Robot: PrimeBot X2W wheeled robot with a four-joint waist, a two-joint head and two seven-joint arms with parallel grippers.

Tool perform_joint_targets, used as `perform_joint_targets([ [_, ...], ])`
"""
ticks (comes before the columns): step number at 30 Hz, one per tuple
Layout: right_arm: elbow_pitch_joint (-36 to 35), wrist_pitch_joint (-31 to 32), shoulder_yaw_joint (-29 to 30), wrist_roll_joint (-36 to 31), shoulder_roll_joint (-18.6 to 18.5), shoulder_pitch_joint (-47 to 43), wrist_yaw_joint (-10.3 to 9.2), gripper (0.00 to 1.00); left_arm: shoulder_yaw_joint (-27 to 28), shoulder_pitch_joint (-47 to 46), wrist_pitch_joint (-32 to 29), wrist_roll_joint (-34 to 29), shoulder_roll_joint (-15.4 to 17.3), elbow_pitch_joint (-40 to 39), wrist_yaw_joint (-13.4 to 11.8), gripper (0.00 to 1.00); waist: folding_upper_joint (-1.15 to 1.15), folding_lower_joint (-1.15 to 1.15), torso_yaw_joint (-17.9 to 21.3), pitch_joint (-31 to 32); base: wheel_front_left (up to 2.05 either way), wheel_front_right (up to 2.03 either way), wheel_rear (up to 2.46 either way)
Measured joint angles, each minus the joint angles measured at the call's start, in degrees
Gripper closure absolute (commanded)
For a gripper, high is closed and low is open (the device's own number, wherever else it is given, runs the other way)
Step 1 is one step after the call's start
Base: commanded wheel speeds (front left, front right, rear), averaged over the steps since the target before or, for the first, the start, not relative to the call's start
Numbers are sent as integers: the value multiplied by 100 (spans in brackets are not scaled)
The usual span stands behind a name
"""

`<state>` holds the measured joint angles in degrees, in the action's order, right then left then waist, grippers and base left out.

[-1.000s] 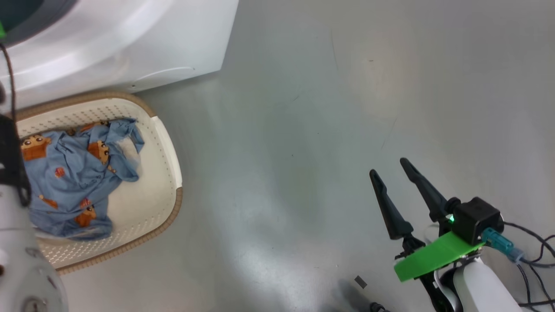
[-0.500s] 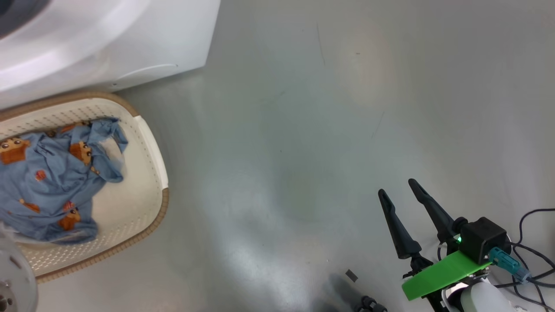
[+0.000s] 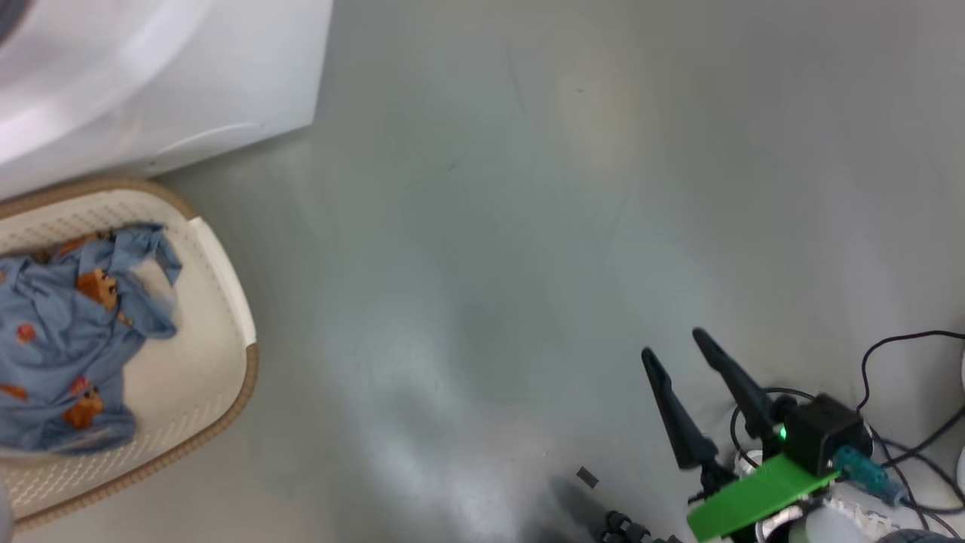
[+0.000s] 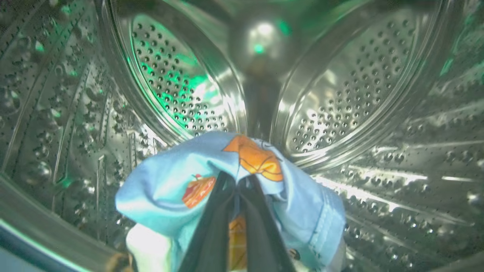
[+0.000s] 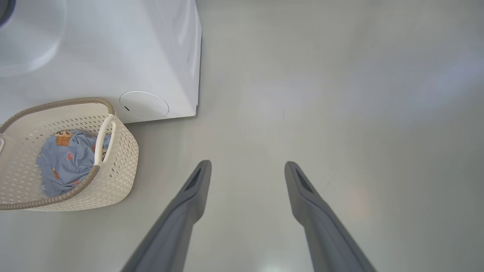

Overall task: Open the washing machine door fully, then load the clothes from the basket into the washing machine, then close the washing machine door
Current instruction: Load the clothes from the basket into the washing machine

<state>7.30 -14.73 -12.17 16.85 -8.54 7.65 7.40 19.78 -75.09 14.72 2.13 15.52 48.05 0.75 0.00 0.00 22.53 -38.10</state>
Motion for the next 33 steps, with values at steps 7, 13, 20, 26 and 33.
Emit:
perform_joint_targets([
  [7,48,0,0,48,48,-306,0,0,-147,-226,-1,-135,174,1178,-111,100,0,0,155,166,0,0,0],
  [13,52,1,-11,54,96,-305,0,0,-299,-581,-12,-141,200,1914,-145,56,0,0,167,220,0,0,0],
  [20,90,1,-11,83,112,-302,0,0,-417,-766,-112,-142,185,2349,-323,0,0,0,73,262,0,0,0],
  [26,146,1,-37,97,122,-292,0,0,-378,-767,-133,-83,79,2505,-514,0,0,0,-58,390,0,0,0],
  [33,233,1,-67,99,112,-273,0,0,-272,-687,-101,102,-130,2579,-638,0,0,0,-267,580,0,0,0],
])
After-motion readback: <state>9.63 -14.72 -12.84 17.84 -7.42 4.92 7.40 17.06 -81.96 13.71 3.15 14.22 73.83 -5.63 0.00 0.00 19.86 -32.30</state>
